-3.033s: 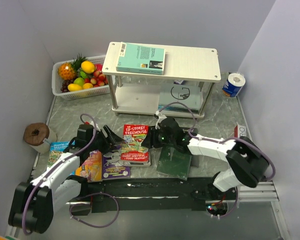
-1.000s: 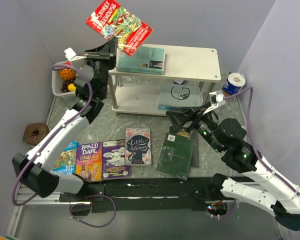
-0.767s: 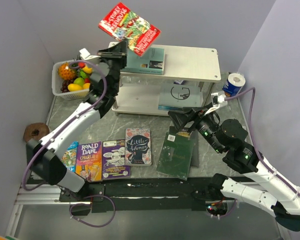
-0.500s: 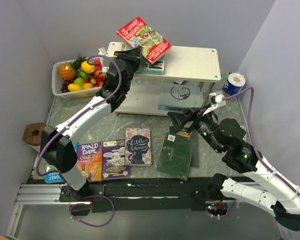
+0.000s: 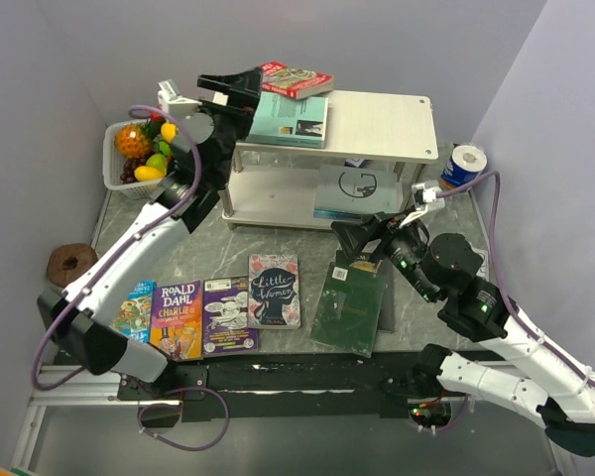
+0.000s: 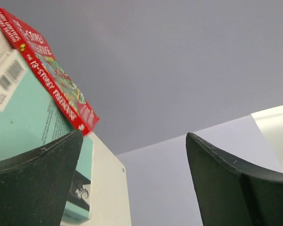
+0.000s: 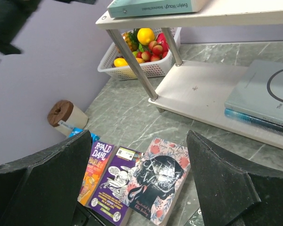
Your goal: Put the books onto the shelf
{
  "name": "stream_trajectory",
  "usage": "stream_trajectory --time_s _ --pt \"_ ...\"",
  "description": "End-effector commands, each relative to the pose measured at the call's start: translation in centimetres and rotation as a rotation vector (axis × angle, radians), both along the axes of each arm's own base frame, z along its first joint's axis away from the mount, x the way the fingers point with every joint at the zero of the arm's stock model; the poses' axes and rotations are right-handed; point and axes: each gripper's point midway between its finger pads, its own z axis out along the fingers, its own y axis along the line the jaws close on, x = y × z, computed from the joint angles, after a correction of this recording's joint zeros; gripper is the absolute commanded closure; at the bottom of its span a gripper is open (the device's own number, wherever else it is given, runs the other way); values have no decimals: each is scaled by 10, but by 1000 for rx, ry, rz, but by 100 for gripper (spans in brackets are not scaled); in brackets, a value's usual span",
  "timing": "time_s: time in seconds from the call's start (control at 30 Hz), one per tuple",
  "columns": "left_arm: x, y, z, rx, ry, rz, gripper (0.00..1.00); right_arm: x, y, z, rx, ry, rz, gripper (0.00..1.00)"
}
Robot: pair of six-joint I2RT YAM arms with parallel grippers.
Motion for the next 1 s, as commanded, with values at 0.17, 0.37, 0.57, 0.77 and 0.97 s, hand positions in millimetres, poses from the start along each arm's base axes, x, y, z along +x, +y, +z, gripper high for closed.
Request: stream_trajectory --time_s 0.17,0.37,0.57,0.77,0.97 --pt "-65 69 23 132 -49 143 4 10 -9 38 7 -83 -66 11" --pt "-94 112 32 206 -62 267 4 12 -1 49 14 -110 -47 11" --pt "-124 138 -1 202 1 289 4 13 11 21 -18 -77 -1 11" --pt "-140 113 -88 258 129 90 4 6 23 -42 -72 8 71 12" --pt "-158 66 -242 431 411 -216 4 -7 53 -129 -115 218 199 10"
